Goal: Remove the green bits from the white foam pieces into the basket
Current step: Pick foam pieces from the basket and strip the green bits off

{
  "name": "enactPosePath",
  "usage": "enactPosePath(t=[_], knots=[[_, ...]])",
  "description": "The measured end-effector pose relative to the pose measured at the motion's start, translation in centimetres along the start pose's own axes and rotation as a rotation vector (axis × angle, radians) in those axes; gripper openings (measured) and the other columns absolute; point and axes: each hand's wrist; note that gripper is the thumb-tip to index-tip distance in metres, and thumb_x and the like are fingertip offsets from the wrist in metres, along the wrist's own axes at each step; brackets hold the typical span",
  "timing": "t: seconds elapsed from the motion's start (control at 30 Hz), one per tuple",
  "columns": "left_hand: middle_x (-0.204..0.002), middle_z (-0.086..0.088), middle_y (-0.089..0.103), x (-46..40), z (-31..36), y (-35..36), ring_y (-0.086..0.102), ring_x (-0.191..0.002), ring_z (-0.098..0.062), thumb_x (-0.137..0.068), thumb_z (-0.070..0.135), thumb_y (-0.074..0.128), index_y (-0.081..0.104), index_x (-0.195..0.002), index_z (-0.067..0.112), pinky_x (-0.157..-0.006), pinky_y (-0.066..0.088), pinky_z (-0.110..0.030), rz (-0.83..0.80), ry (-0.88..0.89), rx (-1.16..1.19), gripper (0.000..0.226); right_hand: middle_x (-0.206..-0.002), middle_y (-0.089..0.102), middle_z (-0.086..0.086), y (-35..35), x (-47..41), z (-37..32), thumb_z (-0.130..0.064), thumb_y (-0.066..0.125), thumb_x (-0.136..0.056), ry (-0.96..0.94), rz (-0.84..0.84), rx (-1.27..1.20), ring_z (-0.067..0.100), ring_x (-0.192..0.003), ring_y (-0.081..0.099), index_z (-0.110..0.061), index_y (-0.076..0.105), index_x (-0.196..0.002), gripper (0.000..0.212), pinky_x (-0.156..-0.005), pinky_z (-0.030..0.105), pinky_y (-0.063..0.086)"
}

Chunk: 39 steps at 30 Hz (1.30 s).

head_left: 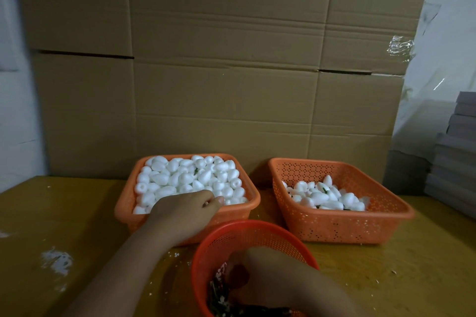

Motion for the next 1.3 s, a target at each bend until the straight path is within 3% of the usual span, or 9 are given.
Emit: enactPosePath(t=[0.13, 0.63, 0.77, 0.9, 1.07, 1.2, 1.3], knots=[[-0.072, 0.012, 0.061, 0.03, 0.09, -0.23, 0.056, -0.075, -0.001, -0.098, 0.06, 0.028, 0.054, -0.072, 0.031, -0.068, 0.04, -0.027, -0.026, 0.005, 0.001, 0.047, -0.114, 0.067, -0.004, 0.1, -0.03, -0.05, -0.025, 0.066, -0.084, -0.018, 0.014, -0.009, 0.013, -0.107, 0.06, -0.024, 0.067, -0.11, 0.026, -0.095, 0.033, 0.049], [-0.074, 0.012, 0.062, 0.25, 0.17, -0.32, 0.059, -0.075, -0.005, -0.096, 0.063, 0.029, 0.049, -0.086, 0.034, -0.069, 0.043, -0.029, -0.029, -0.028, 0.03, 0.037, -0.113, 0.066, -0.008, 0.53, -0.33, -0.06, -0.027, 0.067, -0.084, -0.024, 0.023, -0.04, 0.01, -0.106, 0.061, -0.026, 0.066, -0.106, 0.022, -0.095, 0.031, 0.049], [-0.079, 0.016, 0.061, 0.33, 0.26, -0.41, 0.058, -0.078, -0.003, -0.099, 0.053, 0.028, 0.051, -0.095, 0.039, -0.069, 0.044, -0.029, -0.036, -0.029, 0.046, 0.028, -0.112, 0.066, -0.007, 0.69, -0.43, -0.21, -0.027, 0.067, -0.085, -0.042, 0.028, -0.04, 0.01, -0.105, 0.06, -0.027, 0.065, -0.105, 0.021, -0.092, 0.028, 0.049], [-0.096, 0.011, 0.066, 0.38, 0.41, -0.61, 0.061, -0.088, -0.008, -0.1, 0.041, 0.026, 0.06, -0.102, 0.035, -0.083, 0.049, -0.035, -0.076, -0.019, 0.009, 0.035, -0.112, 0.066, -0.007, 0.67, -0.47, -0.15, -0.025, 0.067, -0.084, -0.056, 0.038, -0.044, 0.009, -0.105, 0.061, -0.026, 0.065, -0.106, 0.022, -0.092, 0.028, 0.049], [-0.081, 0.012, 0.064, 0.08, 0.23, -0.33, 0.057, -0.073, -0.004, -0.097, 0.045, 0.031, 0.056, -0.083, 0.033, -0.06, 0.037, -0.028, -0.068, -0.021, 0.014, 0.031, -0.111, 0.067, -0.006, 0.76, -0.46, -0.14, -0.023, 0.066, -0.085, -0.074, 0.052, -0.046, 0.009, -0.104, 0.061, -0.024, 0.066, -0.106, 0.021, -0.089, 0.024, 0.048], [-0.082, 0.023, 0.061, 0.08, 0.1, -0.39, 0.055, -0.074, 0.004, -0.093, 0.05, 0.041, 0.052, -0.09, 0.04, -0.06, 0.034, -0.024, -0.022, -0.08, 0.119, 0.016, -0.111, 0.067, -0.007, 0.75, -0.4, -0.11, -0.024, 0.066, -0.085, -0.072, 0.049, -0.056, 0.009, -0.105, 0.061, -0.025, 0.066, -0.105, 0.02, -0.09, 0.024, 0.048], [-0.083, 0.021, 0.062, 0.05, -0.04, -0.59, 0.056, -0.075, 0.002, -0.092, 0.046, 0.043, 0.05, -0.09, 0.039, -0.061, 0.035, -0.026, -0.036, -0.087, 0.17, 0.01, -0.112, 0.067, -0.008, 0.78, -0.45, 0.03, -0.025, 0.067, -0.084, -0.06, 0.049, -0.057, 0.008, -0.105, 0.061, -0.026, 0.066, -0.106, 0.022, -0.092, 0.026, 0.049]])
Point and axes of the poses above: each hand's wrist, its own x-axis away from the middle knuckle, its own y-axis out of the palm, z = x × y
